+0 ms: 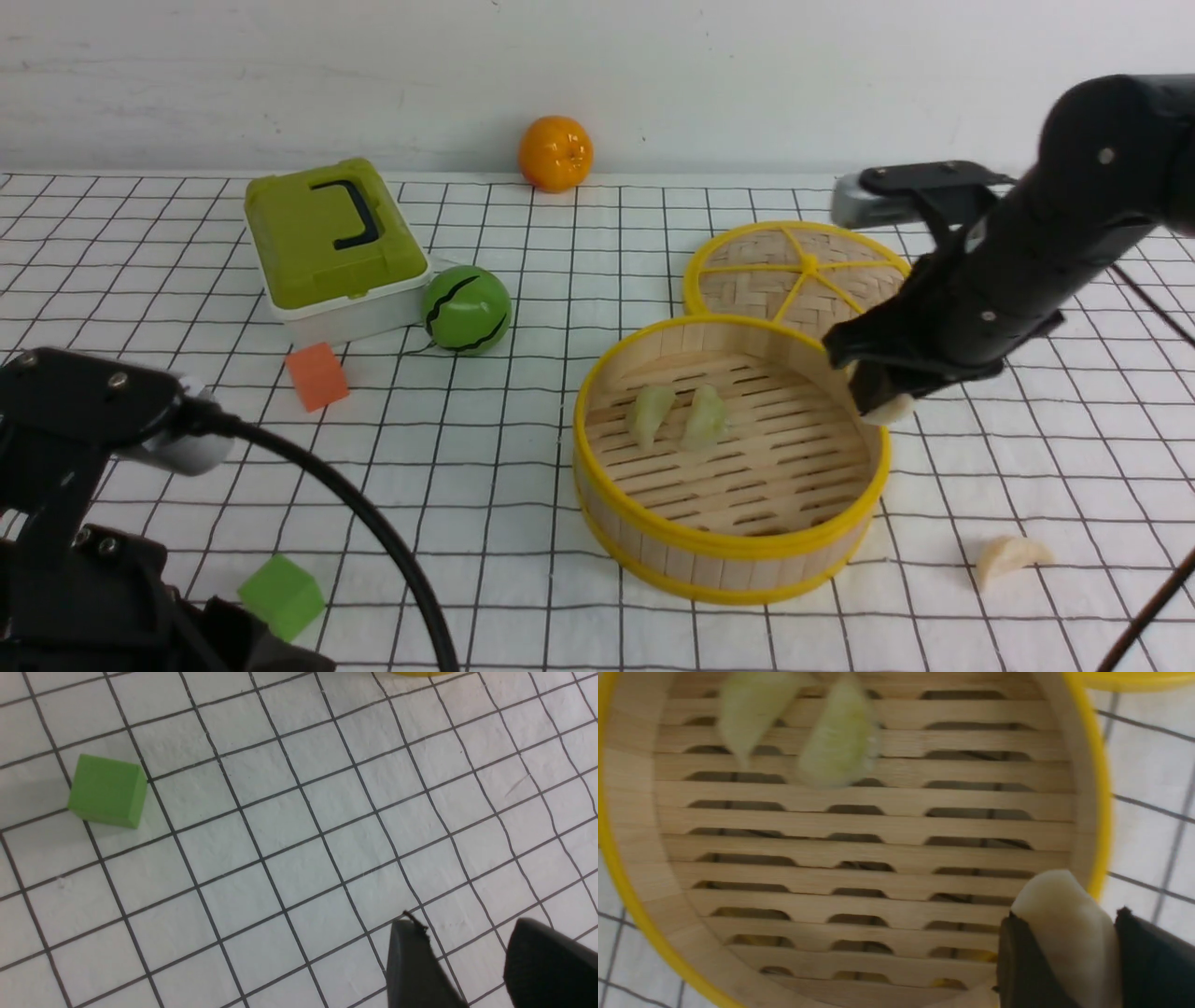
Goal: Put the dumplings into the steamer on the table with the white tablecloth.
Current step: 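Place the dumpling in the bamboo steamer basket with the right gripper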
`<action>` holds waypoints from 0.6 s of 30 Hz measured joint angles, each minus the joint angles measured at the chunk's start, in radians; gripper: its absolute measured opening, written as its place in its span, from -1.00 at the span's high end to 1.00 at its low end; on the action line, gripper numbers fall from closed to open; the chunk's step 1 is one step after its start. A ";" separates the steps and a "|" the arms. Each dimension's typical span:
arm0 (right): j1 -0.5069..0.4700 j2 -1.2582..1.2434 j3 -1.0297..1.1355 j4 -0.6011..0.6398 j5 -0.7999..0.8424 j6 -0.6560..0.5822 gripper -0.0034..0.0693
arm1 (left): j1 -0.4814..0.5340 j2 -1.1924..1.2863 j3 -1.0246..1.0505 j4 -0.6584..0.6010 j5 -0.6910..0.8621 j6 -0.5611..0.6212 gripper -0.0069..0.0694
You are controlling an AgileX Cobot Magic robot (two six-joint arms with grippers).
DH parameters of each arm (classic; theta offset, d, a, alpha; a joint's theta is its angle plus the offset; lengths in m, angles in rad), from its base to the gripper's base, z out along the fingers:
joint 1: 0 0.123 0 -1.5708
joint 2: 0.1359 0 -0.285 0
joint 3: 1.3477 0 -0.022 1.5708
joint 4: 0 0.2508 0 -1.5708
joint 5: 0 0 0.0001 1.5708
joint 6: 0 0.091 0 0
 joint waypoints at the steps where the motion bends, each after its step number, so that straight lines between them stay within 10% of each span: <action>1: 0.015 0.006 0.000 0.001 -0.015 0.007 0.25 | 0.000 0.000 0.000 0.000 0.000 0.000 0.08; 18: 0.036 0.221 -0.008 -0.012 -0.243 0.126 0.01 | 0.000 0.000 0.000 0.000 0.037 0.000 0.08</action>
